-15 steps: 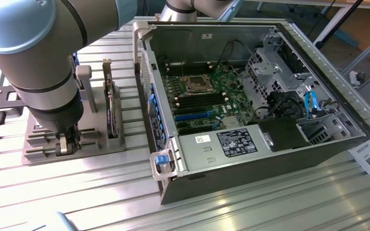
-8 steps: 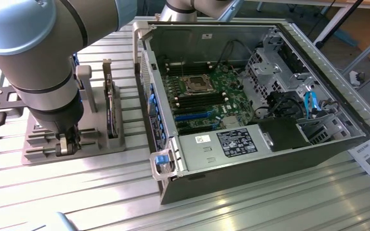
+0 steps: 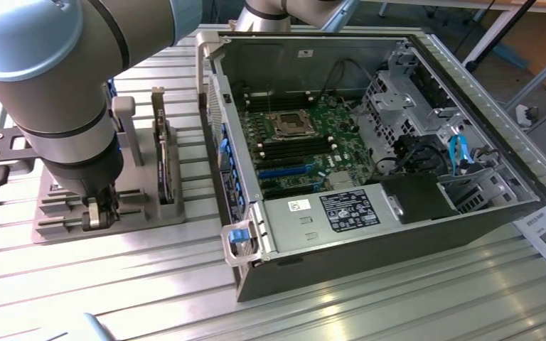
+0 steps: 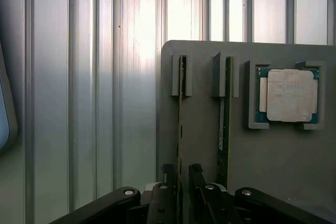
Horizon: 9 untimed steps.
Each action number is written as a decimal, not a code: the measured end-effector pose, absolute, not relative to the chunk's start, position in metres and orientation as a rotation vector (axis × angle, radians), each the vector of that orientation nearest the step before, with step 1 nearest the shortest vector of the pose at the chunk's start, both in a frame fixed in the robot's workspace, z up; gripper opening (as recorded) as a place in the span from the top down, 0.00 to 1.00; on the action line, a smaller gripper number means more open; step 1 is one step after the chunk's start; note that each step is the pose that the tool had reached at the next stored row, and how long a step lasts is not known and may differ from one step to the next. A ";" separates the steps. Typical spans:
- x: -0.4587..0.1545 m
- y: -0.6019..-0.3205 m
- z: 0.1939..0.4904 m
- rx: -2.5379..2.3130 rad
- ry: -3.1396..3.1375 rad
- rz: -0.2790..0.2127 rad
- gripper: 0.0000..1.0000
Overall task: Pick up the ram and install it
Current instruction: 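Pick up the ram and move it above insertion slot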
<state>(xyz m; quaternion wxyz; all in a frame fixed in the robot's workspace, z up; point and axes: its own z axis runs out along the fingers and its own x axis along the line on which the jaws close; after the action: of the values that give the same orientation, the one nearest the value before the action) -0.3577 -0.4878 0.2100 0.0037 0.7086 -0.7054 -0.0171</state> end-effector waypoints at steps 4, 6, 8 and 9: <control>-0.358 -0.488 0.210 2.221 -2.211 -0.054 0.76; -0.358 -0.488 0.210 2.221 -2.211 -0.054 0.88; -0.358 -0.488 0.210 2.221 -2.211 -0.053 0.88; -0.358 -0.488 0.210 2.221 -2.211 -0.053 0.88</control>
<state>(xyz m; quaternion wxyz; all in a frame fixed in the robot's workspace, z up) -0.3577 -0.4878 0.2100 0.0037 0.7086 -0.7054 -0.0171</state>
